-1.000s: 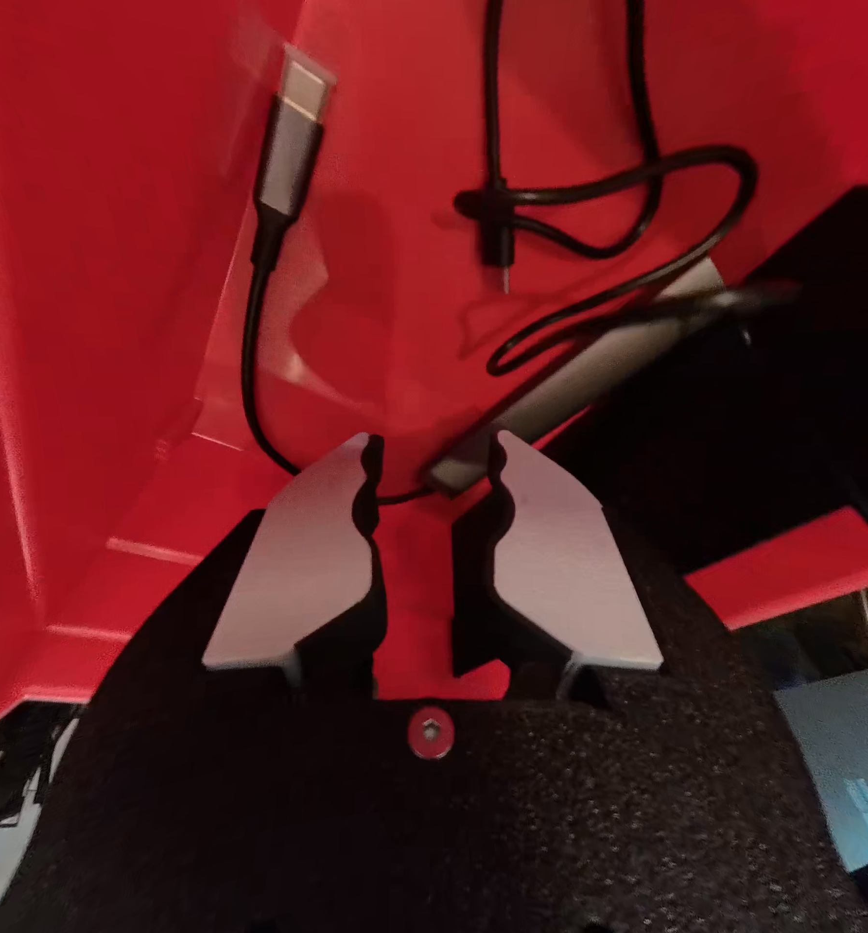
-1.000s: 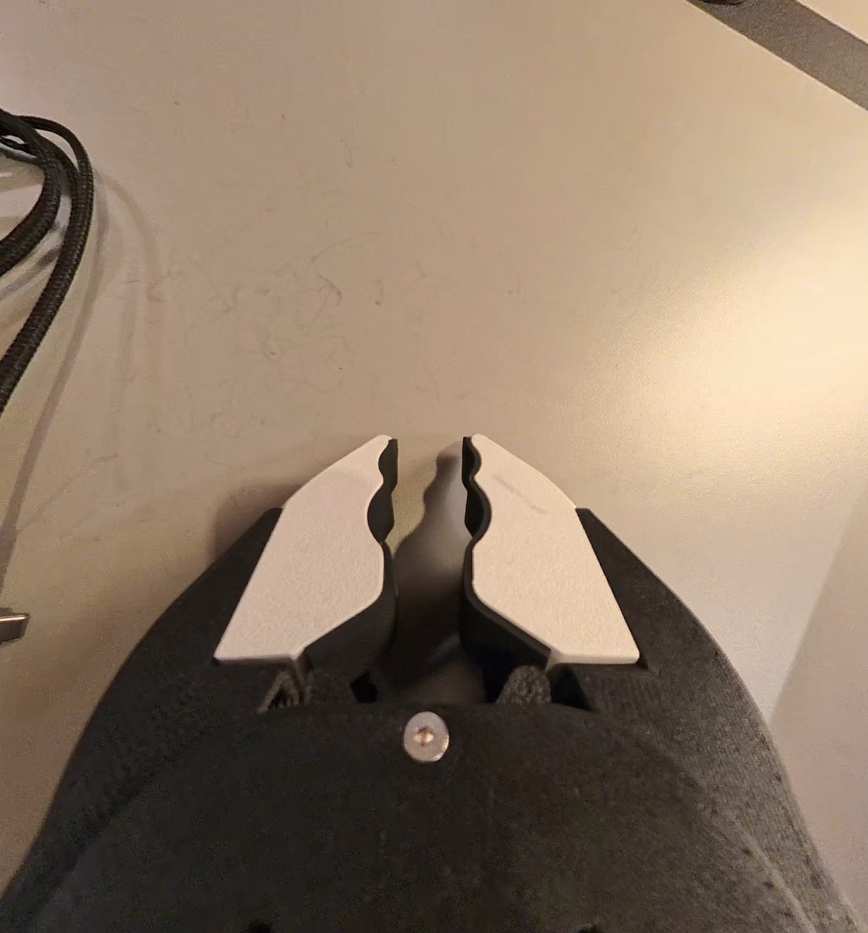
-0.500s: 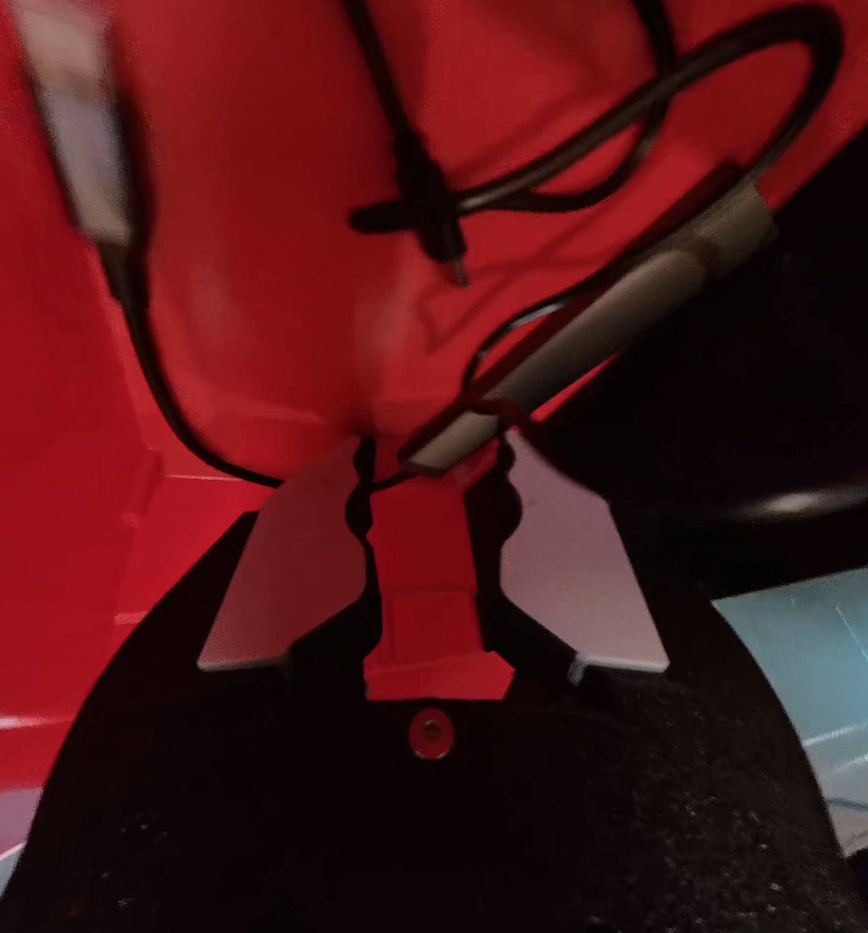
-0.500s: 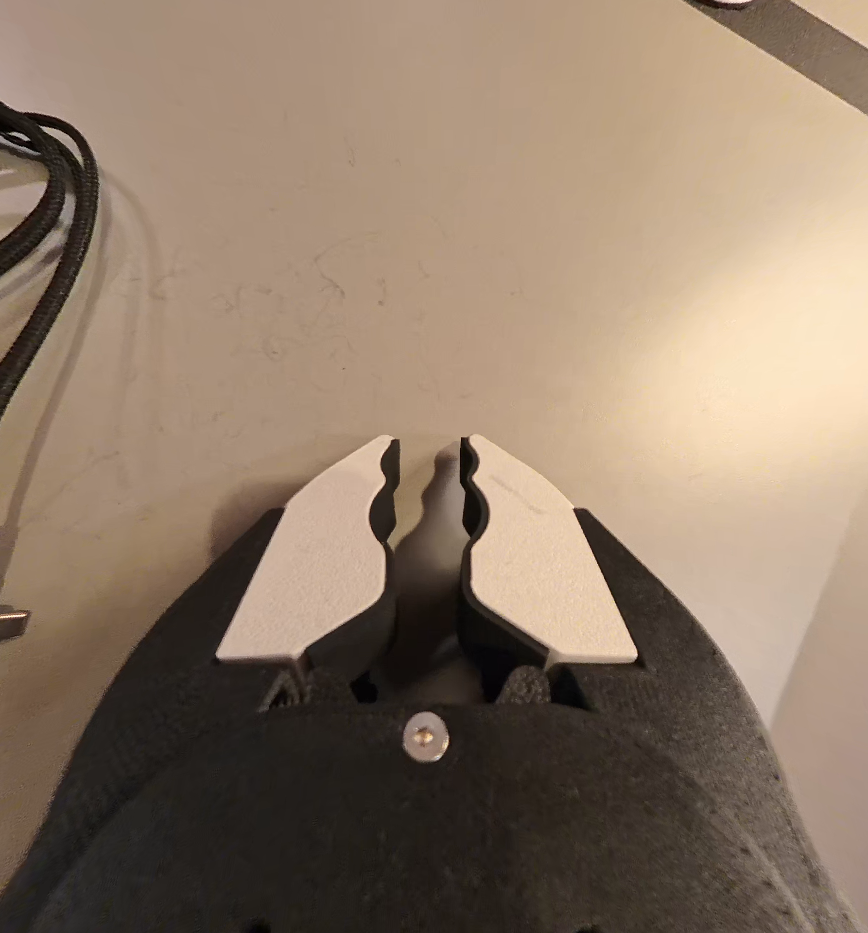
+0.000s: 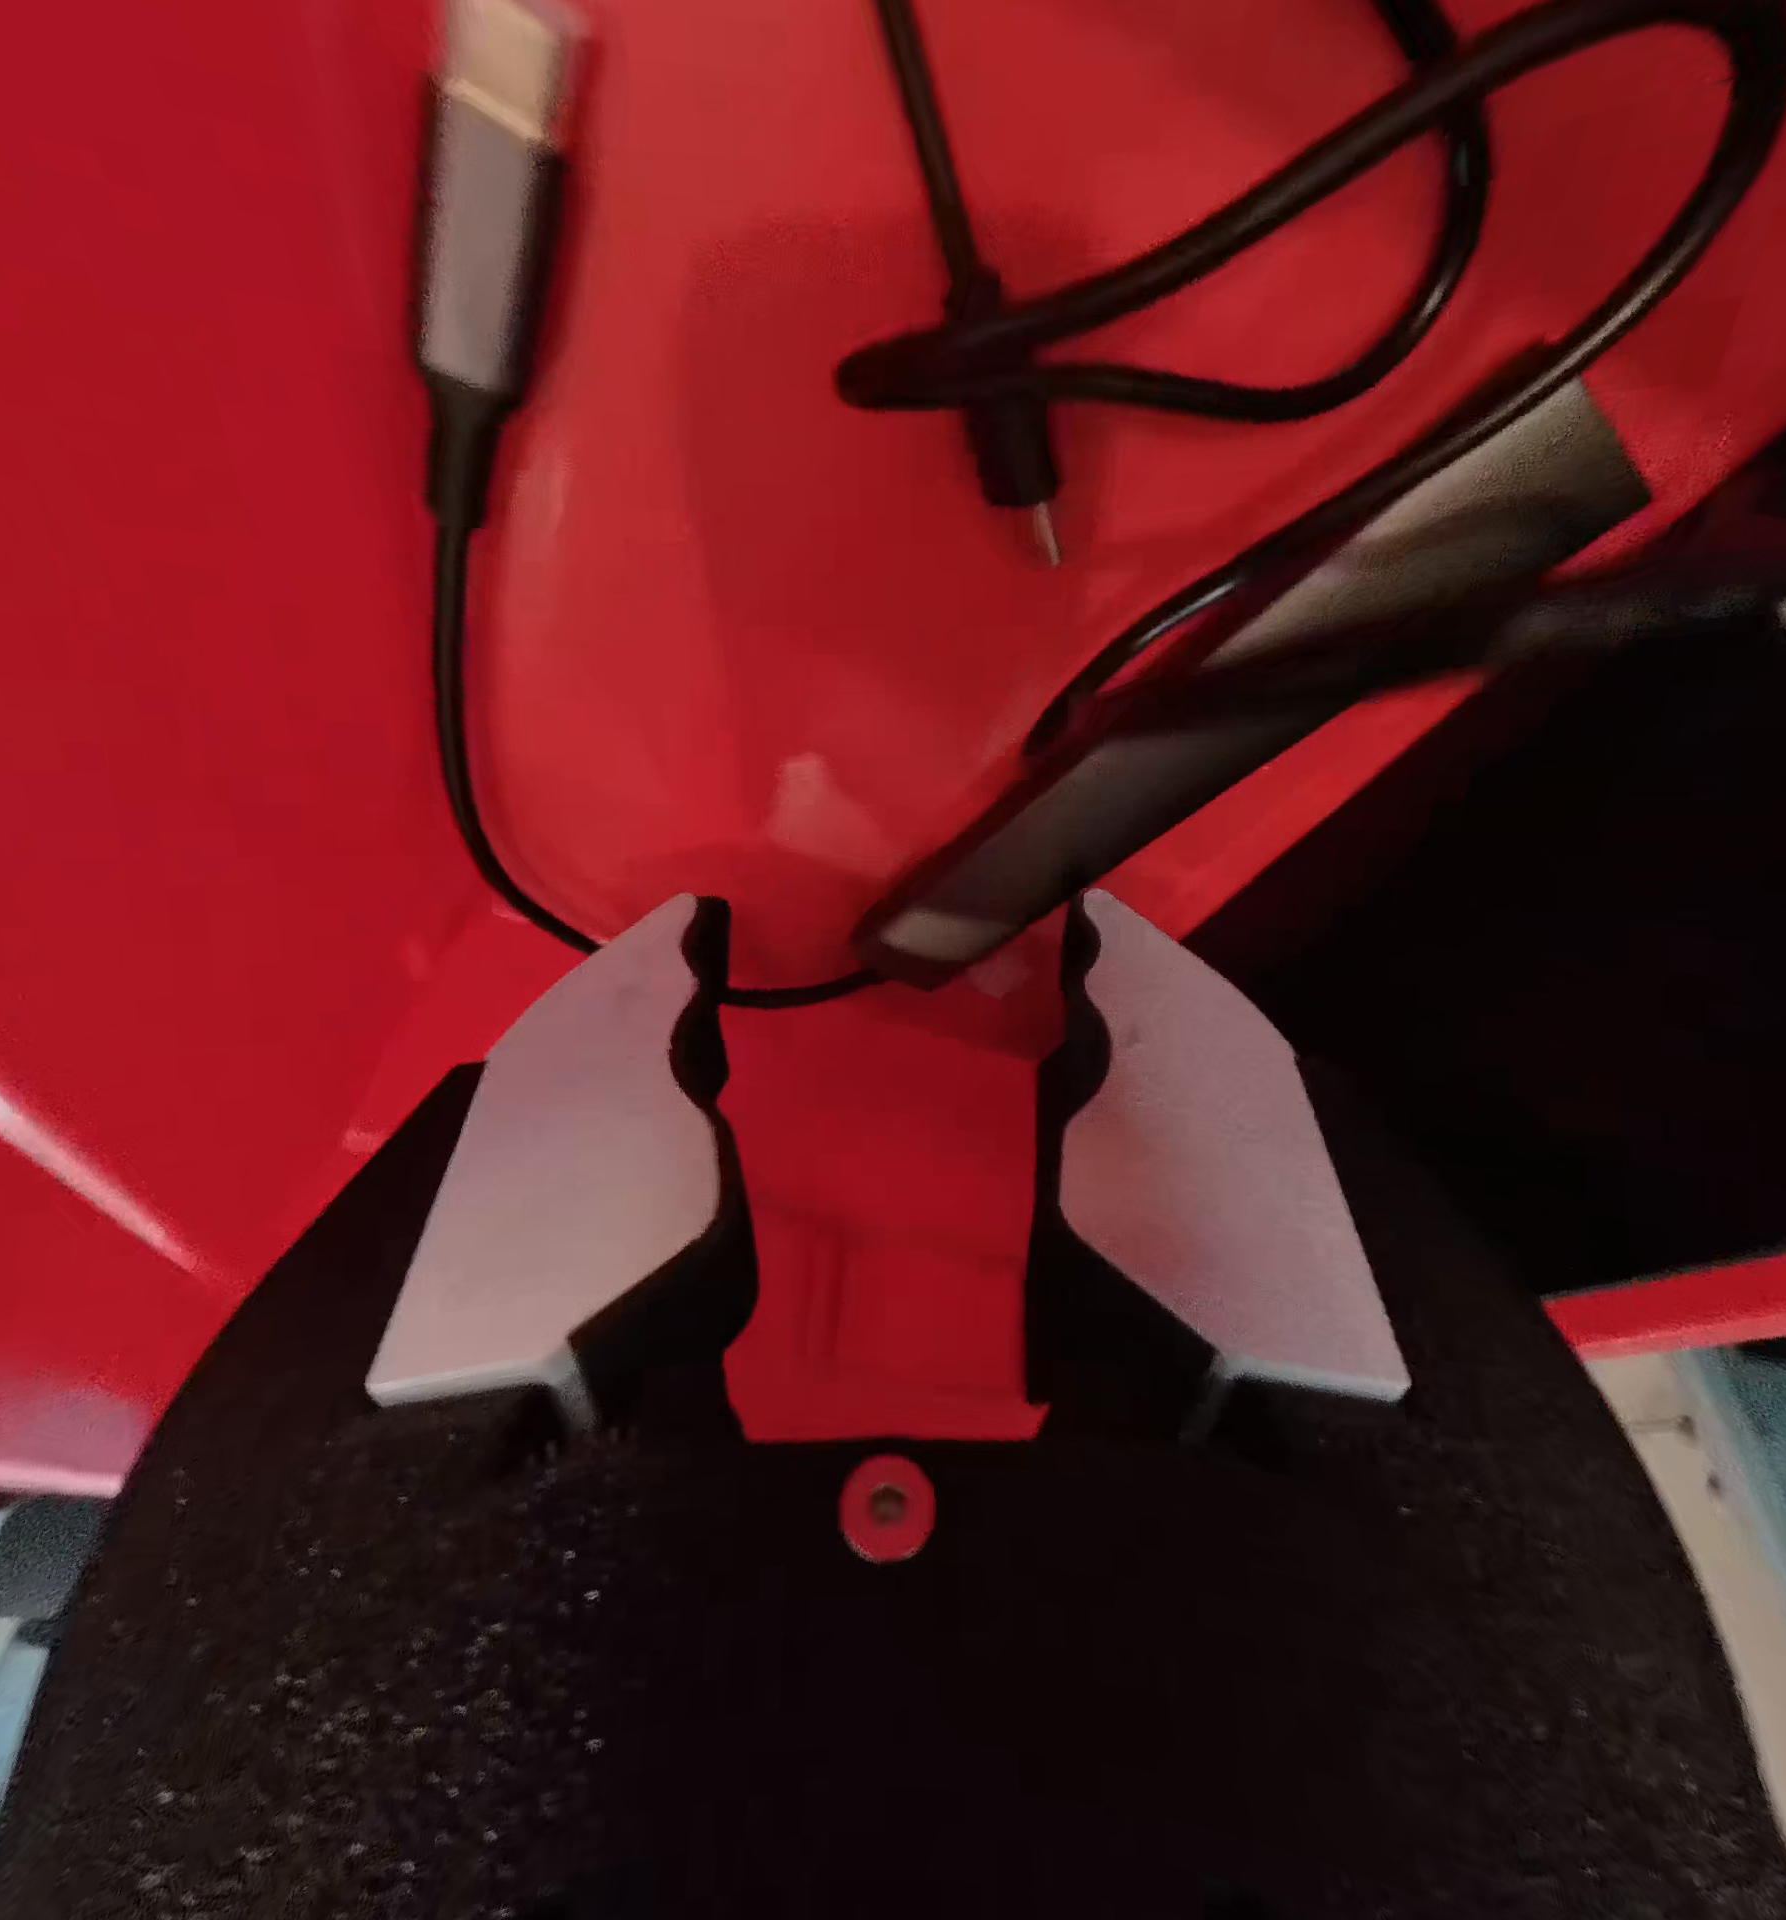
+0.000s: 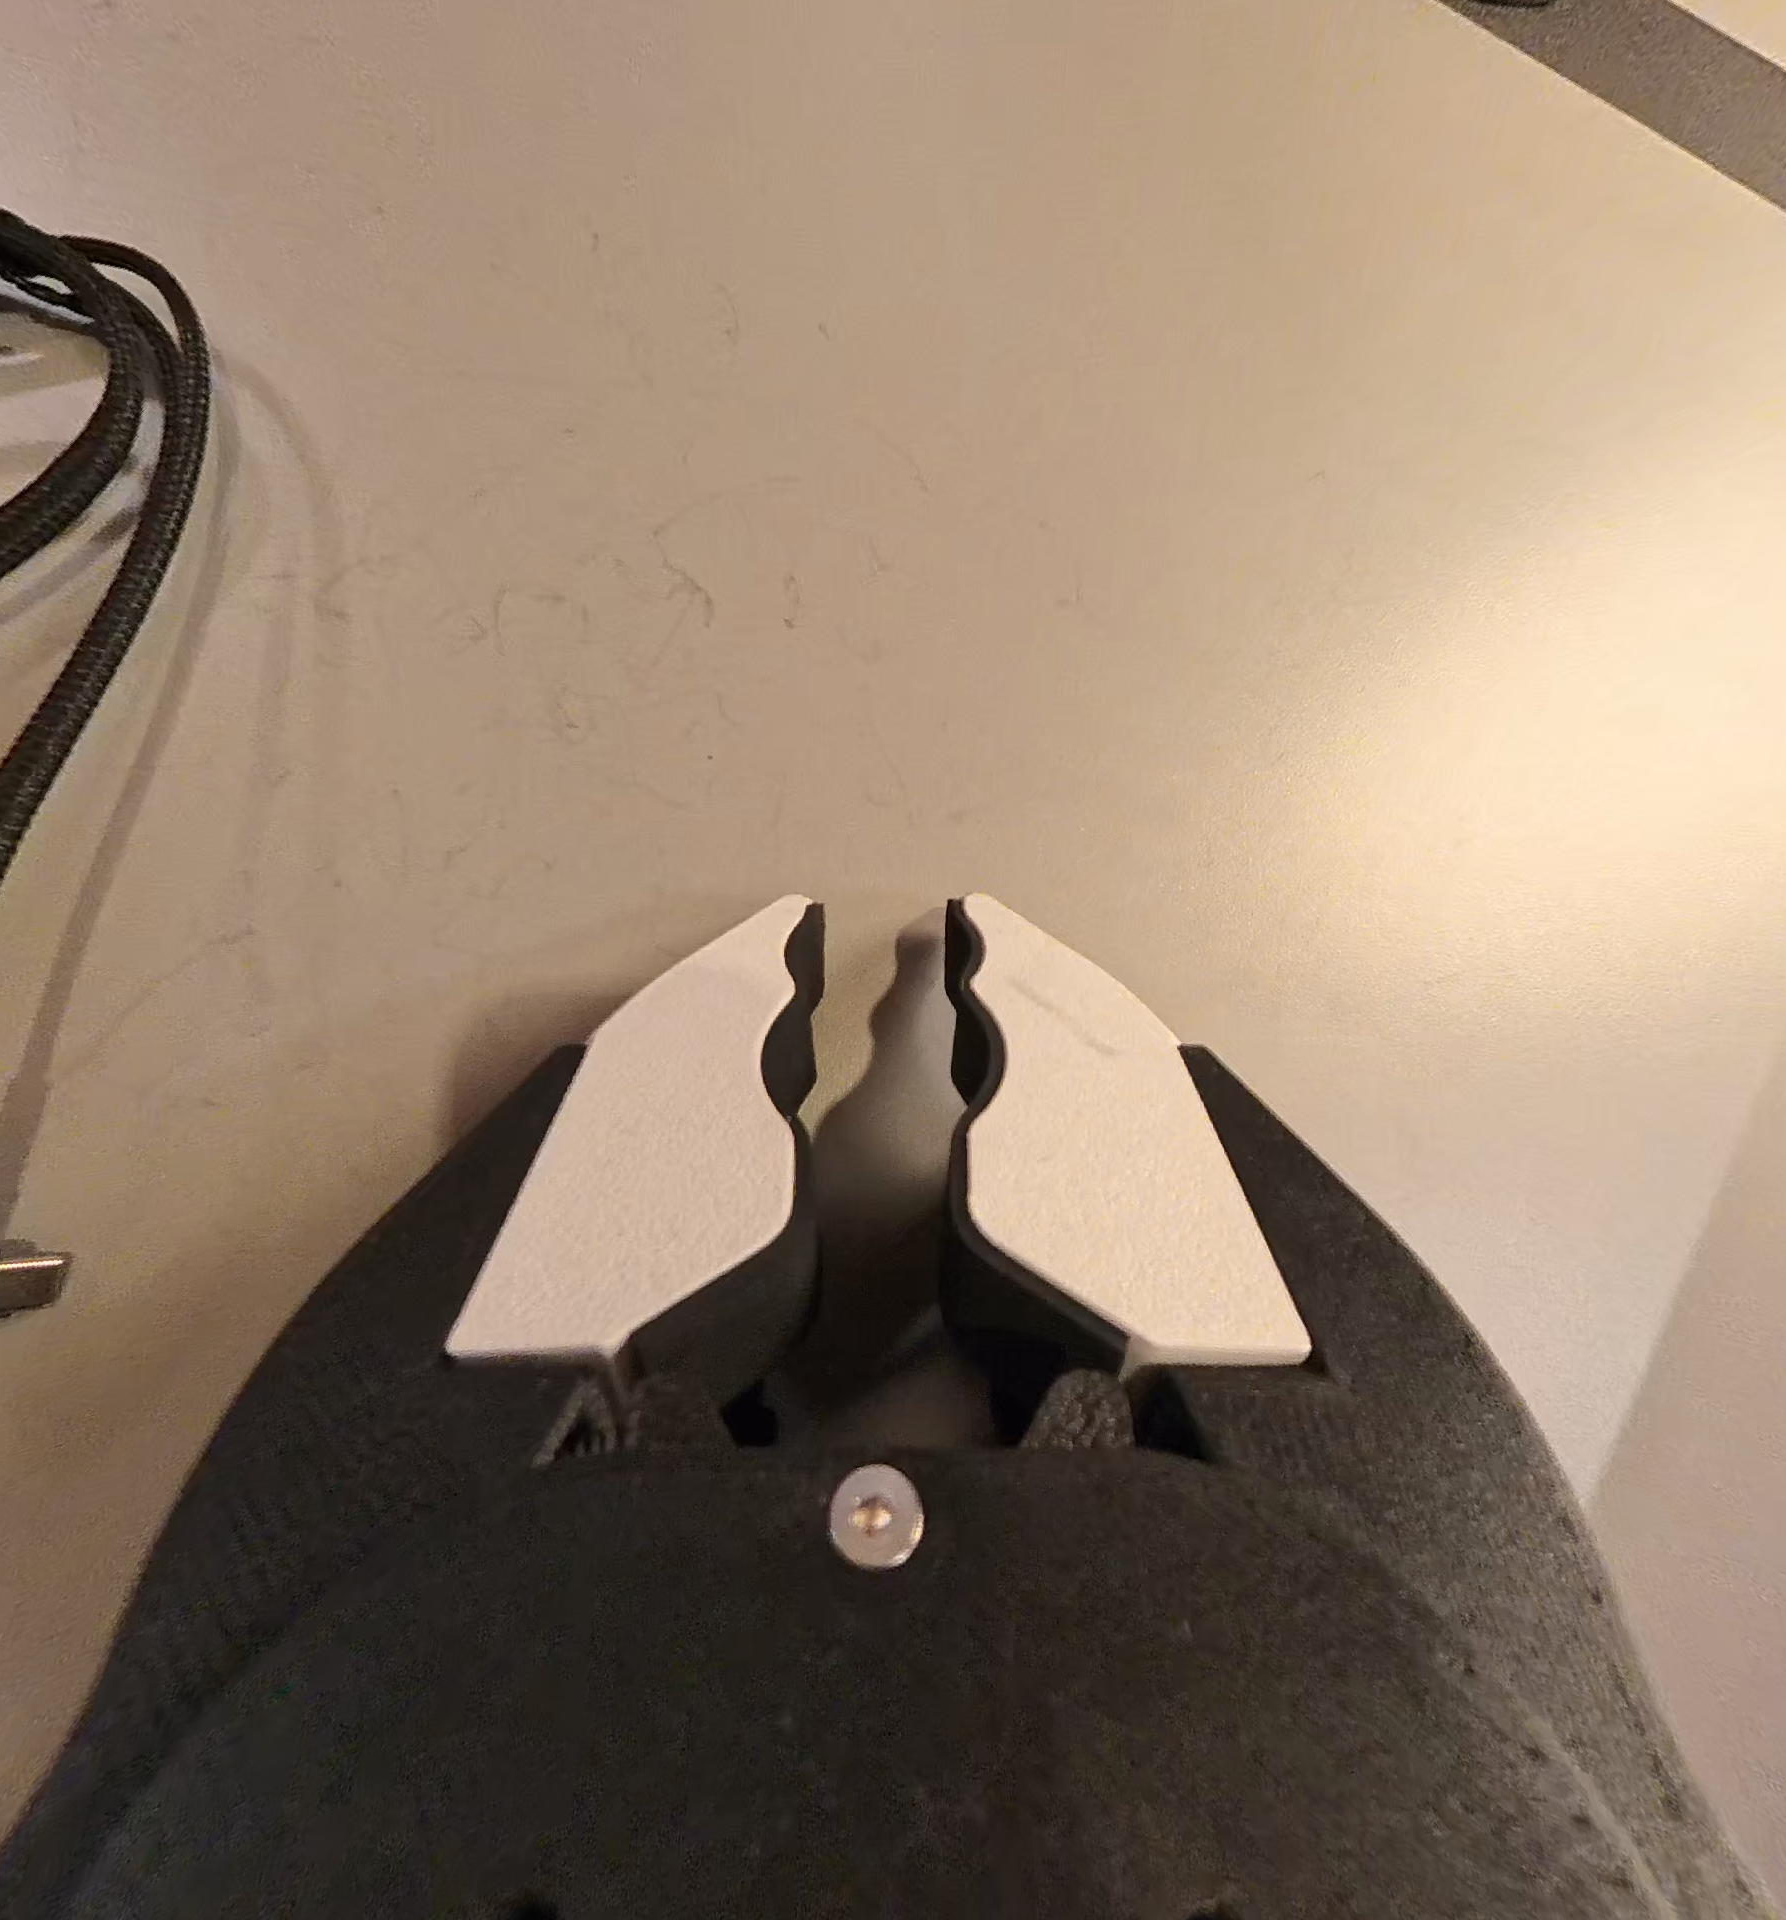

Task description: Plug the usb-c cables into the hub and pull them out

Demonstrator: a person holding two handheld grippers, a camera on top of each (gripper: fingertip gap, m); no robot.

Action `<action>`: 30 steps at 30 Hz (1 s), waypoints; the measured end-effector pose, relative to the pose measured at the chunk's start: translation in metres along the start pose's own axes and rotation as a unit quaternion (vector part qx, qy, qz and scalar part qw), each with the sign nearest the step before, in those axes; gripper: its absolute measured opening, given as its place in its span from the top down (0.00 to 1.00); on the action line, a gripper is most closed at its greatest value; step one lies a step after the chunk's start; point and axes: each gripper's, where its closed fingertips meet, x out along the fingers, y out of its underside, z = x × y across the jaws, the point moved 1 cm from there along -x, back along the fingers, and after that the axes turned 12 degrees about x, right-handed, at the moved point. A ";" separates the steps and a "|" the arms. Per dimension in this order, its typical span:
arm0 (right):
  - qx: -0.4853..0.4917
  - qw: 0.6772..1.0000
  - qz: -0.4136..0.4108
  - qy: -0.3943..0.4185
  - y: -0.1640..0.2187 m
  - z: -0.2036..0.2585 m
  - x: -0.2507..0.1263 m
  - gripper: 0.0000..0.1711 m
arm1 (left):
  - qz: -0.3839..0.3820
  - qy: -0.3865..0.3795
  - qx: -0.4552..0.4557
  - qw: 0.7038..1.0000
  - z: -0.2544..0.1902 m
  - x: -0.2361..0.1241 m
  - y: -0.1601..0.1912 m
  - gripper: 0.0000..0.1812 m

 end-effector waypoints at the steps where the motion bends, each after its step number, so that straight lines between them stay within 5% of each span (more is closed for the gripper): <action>1: 0.000 1.000 0.000 0.000 0.000 0.000 0.000 0.87 | 0.012 0.009 0.015 1.000 -0.003 0.004 -0.001 0.64; 9: -0.008 1.000 -0.004 0.007 0.000 0.000 -0.001 0.87 | -0.019 0.019 0.067 0.997 -0.011 0.004 -0.004 0.84; 16: -0.006 1.000 -0.003 0.006 0.000 0.000 -0.001 0.87 | -0.005 -0.003 0.058 0.998 -0.010 -0.007 0.008 0.85; 30: -0.016 1.000 -0.004 -0.001 0.000 0.004 -0.001 0.87 | 0.092 -0.109 0.022 0.990 -0.013 -0.135 0.048 0.87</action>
